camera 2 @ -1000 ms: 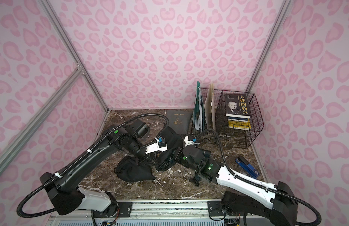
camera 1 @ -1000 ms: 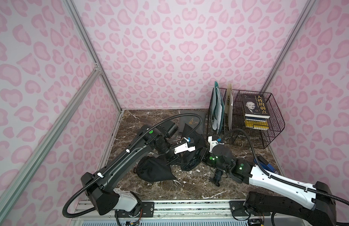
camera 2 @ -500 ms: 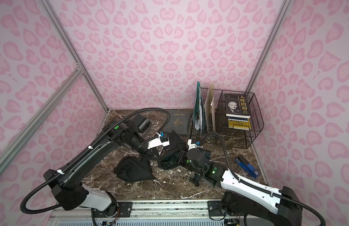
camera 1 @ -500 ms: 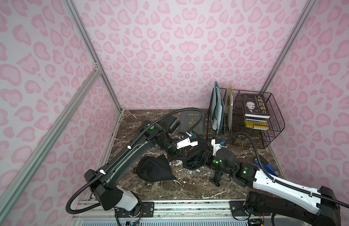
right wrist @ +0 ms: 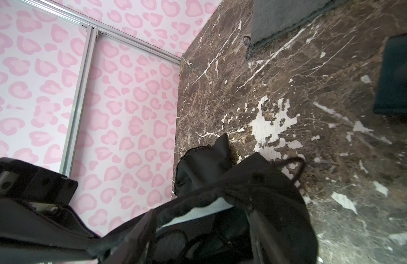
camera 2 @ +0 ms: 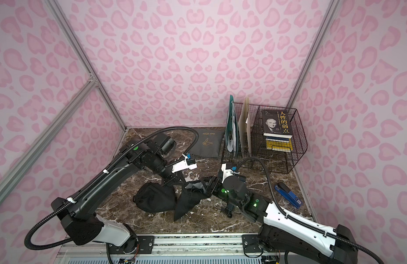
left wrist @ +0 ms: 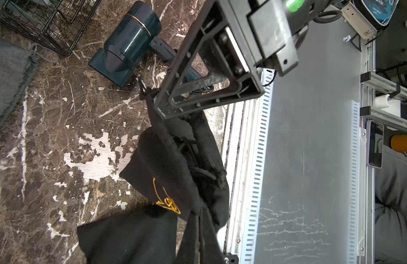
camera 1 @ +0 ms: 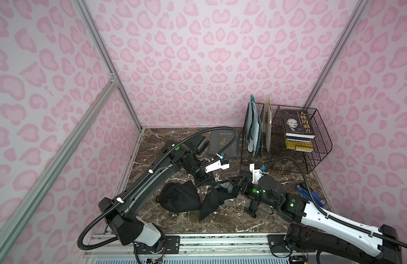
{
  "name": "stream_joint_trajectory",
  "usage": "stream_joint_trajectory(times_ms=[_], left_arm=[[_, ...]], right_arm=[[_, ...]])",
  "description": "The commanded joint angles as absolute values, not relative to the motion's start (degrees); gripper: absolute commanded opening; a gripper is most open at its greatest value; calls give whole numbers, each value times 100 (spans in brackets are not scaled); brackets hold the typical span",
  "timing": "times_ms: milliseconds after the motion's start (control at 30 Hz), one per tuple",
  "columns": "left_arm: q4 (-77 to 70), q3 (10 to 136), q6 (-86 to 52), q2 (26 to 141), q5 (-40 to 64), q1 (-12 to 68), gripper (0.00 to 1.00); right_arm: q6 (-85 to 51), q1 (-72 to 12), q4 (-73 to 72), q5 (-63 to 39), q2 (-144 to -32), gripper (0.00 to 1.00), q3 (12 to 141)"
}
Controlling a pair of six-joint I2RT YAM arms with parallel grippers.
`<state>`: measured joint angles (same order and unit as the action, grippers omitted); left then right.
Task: Pack away hair dryers
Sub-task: Place the hair dryer in the drawstring bag.
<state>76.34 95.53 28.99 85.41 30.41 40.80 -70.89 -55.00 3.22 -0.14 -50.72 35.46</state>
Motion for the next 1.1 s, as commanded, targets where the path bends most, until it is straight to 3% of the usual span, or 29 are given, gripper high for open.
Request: stream_joint_trajectory(times_ms=[0,167,600,1067], left_arm=[[7558,9671,3024,8516,3049,4025,2],[7613,9820,3038,8573,3029,3966,1],[7868,10419,3354,9005,3188,3863,2],[8421,11285,3846,9555,3256,3859,2]], right_arm=[[-6871,-5496,402,-13,-4946,64,3482],[-6411,-5660,691,96,-5035,63,3820],[-5861,-6569,2465,2009,-6062,63,5045],[-5464,-6600,2708,2255,-5832,64,5141]])
